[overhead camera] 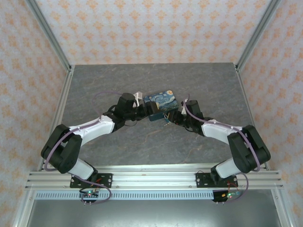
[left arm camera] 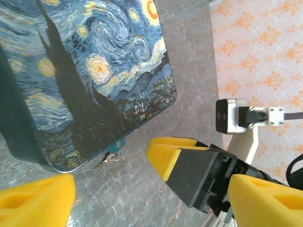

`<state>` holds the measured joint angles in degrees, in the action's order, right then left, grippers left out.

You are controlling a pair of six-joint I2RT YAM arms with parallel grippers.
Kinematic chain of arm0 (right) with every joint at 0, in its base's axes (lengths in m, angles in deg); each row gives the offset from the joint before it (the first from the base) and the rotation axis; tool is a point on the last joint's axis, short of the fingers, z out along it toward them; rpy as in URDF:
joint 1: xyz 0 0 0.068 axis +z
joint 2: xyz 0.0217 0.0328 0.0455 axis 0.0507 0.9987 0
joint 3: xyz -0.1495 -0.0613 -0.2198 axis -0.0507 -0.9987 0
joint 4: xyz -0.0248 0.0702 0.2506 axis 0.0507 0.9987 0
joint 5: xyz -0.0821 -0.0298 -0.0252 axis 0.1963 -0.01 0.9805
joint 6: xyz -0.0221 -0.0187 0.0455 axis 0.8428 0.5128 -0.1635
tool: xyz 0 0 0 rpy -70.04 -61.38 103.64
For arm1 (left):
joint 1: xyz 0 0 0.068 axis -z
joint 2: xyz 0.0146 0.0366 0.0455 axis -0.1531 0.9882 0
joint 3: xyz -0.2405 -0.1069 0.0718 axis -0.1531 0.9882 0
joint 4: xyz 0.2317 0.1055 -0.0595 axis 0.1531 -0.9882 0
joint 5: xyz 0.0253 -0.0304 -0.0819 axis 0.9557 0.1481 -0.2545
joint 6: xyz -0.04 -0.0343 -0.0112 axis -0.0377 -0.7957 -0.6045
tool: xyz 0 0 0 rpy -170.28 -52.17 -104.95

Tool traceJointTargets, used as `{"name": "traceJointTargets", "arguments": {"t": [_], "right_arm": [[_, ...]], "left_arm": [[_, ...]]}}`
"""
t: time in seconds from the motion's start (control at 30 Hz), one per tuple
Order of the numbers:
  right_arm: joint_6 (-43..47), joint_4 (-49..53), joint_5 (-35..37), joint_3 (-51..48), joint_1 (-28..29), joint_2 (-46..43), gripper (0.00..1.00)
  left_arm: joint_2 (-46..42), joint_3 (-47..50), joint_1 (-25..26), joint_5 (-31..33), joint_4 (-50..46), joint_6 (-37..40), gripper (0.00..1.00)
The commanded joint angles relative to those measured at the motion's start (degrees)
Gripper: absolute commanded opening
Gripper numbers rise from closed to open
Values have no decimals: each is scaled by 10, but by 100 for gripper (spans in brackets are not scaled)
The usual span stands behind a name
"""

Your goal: Unlock a padlock with a key

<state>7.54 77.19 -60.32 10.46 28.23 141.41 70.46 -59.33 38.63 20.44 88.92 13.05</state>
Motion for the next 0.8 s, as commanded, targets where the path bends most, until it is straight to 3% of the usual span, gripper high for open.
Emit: {"name": "traceJointTargets", "arguments": {"t": [0.0, 0.77], "right_arm": [[57, 5, 3, 12, -2, 23, 45], [74, -56, -41, 45, -2, 136, 42]], "left_arm": [[-9, -15, -8, 3, -23, 12, 84], [20, -11, -23, -11, 14, -11, 84]]}}
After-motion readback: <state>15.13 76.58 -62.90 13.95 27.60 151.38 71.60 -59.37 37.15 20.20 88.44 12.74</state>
